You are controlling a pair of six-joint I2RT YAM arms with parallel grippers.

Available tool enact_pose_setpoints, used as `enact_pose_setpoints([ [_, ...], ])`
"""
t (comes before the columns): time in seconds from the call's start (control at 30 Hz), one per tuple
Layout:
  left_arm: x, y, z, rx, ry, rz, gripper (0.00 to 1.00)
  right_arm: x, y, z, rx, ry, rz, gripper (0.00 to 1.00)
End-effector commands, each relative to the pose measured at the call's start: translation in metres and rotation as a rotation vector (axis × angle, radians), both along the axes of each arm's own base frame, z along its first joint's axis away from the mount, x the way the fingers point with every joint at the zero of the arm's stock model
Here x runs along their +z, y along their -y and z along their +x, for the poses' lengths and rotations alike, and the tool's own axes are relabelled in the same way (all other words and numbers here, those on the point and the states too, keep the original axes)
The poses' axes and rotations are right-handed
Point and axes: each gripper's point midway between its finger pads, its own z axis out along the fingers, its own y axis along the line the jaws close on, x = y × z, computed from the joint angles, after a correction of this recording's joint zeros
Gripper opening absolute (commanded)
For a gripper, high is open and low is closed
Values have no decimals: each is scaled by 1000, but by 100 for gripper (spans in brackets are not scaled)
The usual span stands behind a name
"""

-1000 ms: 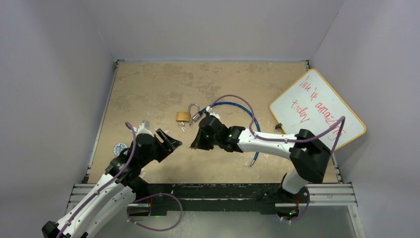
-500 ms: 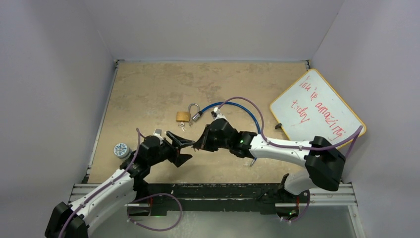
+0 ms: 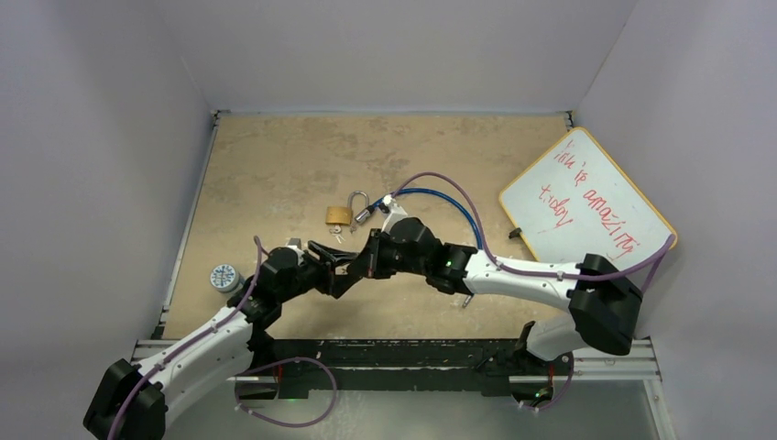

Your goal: Unlock with the key

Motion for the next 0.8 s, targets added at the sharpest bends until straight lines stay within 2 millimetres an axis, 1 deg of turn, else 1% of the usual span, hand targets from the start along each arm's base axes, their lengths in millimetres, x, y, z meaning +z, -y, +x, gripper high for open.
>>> enact_pose_setpoints([
  [0.0,1,-5,9,66,-5,-18,49,29,-7,-11,92,84,96,0],
  [0.03,0,-6,9,70,-6,-12,42,28,-4,-13,99,83,90,0],
  [0.17,-6,-9,9,76,-4,20,26,22,3,-17,114,91,64,0],
  [0.2,-7,-10,9,77,-1,28,19,20,5,-18,118,91,55,0],
  [0.27,-7,-11,10,78,23,51,2,14,7,-21,132,87,36,0],
  [0.3,-5,-12,12,77,49,67,0,11,9,-23,141,83,28,0],
  [0.33,-3,-13,14,66,94,100,0,7,10,-25,147,77,21,3],
  [0.37,2,-14,17,60,148,135,0,5,11,-26,151,73,18,10],
  [0.47,19,-20,31,32,340,315,0,4,16,-27,147,78,21,42],
  [0.5,26,-24,38,21,422,402,0,5,17,-28,145,83,28,49],
  [0.53,28,-32,44,15,480,507,0,8,18,-26,138,89,34,54],
  [0.6,45,-40,52,-24,624,652,0,14,19,-23,127,105,53,61],
  [0.63,55,-42,55,-41,697,703,0,17,19,-21,121,117,68,63],
  [0.77,98,-43,57,-108,948,828,0,33,15,-15,114,171,134,65],
])
